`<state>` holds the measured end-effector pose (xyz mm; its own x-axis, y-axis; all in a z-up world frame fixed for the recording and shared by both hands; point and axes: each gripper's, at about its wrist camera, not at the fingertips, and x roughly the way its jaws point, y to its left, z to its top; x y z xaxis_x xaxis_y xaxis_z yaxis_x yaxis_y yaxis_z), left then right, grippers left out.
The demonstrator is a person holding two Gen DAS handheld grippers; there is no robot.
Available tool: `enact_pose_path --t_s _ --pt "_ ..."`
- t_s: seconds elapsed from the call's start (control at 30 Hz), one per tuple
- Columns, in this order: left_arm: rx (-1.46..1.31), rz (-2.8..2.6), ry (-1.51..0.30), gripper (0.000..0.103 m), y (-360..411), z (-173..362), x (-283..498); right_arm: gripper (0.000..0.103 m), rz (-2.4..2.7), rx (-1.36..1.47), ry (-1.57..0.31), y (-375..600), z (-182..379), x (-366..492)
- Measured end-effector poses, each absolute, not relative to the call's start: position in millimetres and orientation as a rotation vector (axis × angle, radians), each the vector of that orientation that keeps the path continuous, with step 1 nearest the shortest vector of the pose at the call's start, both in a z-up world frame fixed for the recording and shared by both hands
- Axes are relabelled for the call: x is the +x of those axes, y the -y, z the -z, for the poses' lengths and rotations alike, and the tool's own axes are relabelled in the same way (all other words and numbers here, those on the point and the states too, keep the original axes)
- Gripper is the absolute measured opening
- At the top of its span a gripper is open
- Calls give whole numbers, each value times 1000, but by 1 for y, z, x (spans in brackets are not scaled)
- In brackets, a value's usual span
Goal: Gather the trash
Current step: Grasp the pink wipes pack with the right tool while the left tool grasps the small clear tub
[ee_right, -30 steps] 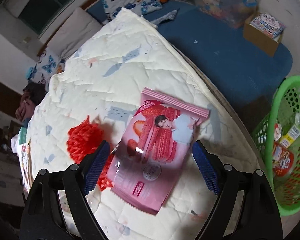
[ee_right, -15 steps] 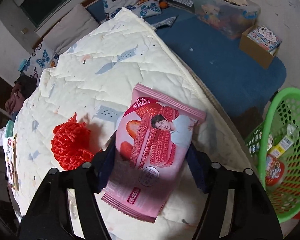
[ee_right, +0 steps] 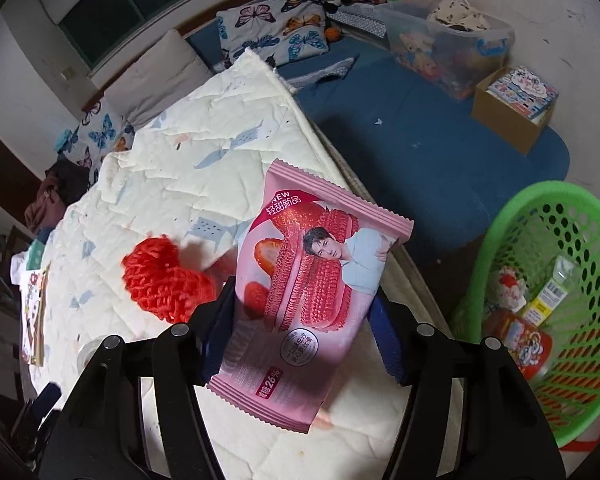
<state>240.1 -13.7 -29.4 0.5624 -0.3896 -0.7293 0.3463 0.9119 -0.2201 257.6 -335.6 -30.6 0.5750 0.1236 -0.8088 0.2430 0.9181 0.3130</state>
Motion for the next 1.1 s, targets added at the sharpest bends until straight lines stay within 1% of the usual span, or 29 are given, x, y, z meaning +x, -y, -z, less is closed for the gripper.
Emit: enact_pose_path --t_s 0.2,0.27,0.47,0.63,0.73,0.87,1.1 --pt "32 461 -868 64 39 30 259 62 50 413 -929 339 20 235" --pt "50 459 -873 61 46 31 267 62 51 416 -911 341 15 228" --pt "105 485 -899 57 65 38 280 62 40 392 -851 347 -3 204" --pt "109 498 -924 56 69 47 286 62 24 397 -813 356 -17 186" --pt "122 497 -927 53 72 49 287 62 20 382 -803 358 -21 177" --pt "121 512 -923 51 74 51 289 62 12 374 -786 361 -25 165" --pt "140 500 -960 51 76 62 300 62 16 379 -775 368 -26 146"
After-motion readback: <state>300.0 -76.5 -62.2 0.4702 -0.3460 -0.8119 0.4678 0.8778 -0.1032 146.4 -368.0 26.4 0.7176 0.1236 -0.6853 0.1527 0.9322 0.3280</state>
